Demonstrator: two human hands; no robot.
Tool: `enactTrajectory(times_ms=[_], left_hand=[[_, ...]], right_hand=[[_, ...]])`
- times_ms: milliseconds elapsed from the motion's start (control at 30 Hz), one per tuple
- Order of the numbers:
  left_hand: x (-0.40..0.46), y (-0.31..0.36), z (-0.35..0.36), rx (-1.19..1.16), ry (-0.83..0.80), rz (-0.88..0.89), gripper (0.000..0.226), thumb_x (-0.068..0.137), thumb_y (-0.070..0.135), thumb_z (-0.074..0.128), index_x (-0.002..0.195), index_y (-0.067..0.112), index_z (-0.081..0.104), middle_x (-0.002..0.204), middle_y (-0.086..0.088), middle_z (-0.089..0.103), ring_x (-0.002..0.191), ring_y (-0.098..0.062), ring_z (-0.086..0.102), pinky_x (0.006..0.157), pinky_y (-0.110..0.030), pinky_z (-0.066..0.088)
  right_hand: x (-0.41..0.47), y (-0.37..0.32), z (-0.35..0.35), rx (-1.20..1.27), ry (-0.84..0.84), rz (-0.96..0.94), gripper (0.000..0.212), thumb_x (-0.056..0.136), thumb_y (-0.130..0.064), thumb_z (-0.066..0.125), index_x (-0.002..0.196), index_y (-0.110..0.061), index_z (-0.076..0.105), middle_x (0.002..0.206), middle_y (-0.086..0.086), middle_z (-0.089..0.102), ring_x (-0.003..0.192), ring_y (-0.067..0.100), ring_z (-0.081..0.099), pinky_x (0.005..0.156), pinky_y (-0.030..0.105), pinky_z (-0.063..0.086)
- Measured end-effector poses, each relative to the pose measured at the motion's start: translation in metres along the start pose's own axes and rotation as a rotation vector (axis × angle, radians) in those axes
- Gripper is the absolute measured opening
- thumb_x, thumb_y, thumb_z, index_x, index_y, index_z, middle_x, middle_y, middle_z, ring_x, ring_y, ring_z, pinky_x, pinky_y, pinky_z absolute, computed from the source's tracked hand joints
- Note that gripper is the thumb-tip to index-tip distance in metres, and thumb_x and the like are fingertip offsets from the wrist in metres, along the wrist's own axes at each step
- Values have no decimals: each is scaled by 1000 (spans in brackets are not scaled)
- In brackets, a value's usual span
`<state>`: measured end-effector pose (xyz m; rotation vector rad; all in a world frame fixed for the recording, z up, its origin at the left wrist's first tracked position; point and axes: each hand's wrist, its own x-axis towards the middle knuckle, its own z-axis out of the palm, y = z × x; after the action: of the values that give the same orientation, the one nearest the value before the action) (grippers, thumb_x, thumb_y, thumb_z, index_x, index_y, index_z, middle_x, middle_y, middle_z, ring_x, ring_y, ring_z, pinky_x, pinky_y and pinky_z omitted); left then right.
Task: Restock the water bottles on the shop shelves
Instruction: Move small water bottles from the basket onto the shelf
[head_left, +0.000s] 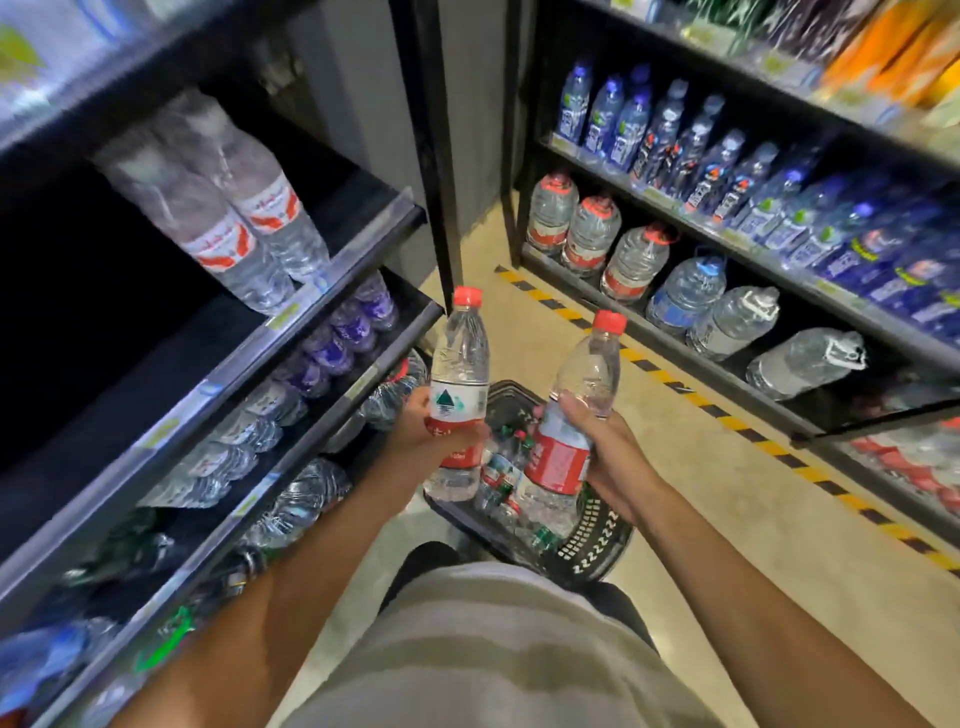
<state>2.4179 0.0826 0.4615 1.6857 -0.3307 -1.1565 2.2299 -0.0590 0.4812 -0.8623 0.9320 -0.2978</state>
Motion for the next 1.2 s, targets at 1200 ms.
enactTrajectory(times_ms=[1200], left_hand=[[-340, -102, -173, -439, 911, 345, 62, 72, 34, 89, 125, 19, 60, 117, -4, 76, 107, -21, 73, 88, -35, 58]], right_hand=[[-116, 88, 294, -626, -781, -213, 47, 57, -37, 98, 98, -25, 79, 99, 1, 81, 89, 16, 77, 69, 23, 59]])
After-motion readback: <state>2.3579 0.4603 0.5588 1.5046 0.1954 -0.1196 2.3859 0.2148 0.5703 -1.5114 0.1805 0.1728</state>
